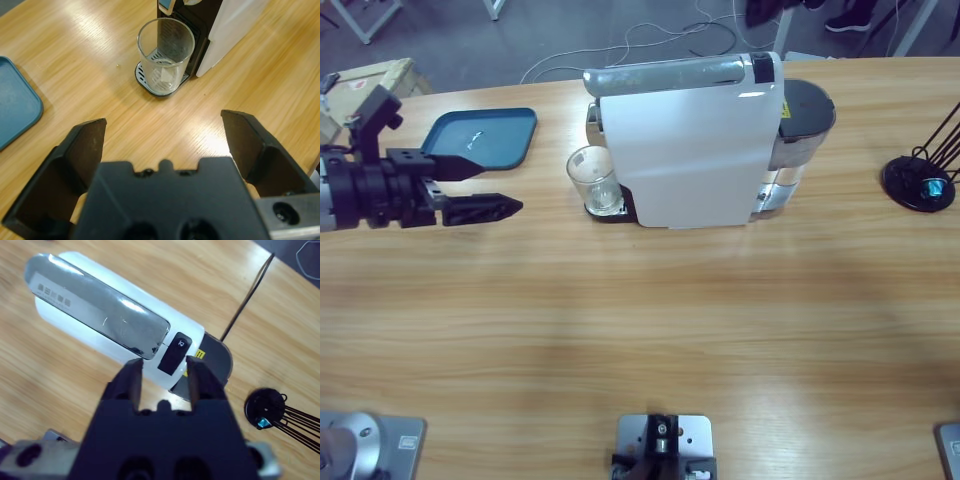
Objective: Pour coffee
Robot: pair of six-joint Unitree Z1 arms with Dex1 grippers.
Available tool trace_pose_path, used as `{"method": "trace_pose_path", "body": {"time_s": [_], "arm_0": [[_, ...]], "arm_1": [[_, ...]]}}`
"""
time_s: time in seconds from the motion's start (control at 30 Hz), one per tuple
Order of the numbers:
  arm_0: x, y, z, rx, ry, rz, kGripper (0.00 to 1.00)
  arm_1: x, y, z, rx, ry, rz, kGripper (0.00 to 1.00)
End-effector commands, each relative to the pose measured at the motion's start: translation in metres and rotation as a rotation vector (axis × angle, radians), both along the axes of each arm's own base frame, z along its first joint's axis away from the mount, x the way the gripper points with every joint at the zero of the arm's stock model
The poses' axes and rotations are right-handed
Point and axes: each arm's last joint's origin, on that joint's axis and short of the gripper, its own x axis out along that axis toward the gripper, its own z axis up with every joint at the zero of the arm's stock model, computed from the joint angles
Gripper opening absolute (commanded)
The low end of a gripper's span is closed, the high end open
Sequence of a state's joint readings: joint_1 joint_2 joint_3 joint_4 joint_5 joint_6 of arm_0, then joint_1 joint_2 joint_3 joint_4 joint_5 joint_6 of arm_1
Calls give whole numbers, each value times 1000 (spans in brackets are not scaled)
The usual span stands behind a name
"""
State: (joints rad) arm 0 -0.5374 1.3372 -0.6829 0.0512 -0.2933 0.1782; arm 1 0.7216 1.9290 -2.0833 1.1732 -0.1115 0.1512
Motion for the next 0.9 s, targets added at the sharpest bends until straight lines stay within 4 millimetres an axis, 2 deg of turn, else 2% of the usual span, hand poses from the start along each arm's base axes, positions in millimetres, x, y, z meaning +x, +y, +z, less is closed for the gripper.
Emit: {"method": "trace_pose_path", "body": {"time_s": [0.03, 0.5, 0.9], "arm_0": [[9, -8, -9, 24, 22, -16, 996], [11, -10, -10, 24, 24, -20, 996], [11, -10, -11, 26, 27, -22, 996]], "arm_1": [[23, 5, -32, -91, 37, -37, 0], [38, 12, -59, -131, 59, -23, 0], [41, 8, -67, -171, 61, -46, 0]]}}
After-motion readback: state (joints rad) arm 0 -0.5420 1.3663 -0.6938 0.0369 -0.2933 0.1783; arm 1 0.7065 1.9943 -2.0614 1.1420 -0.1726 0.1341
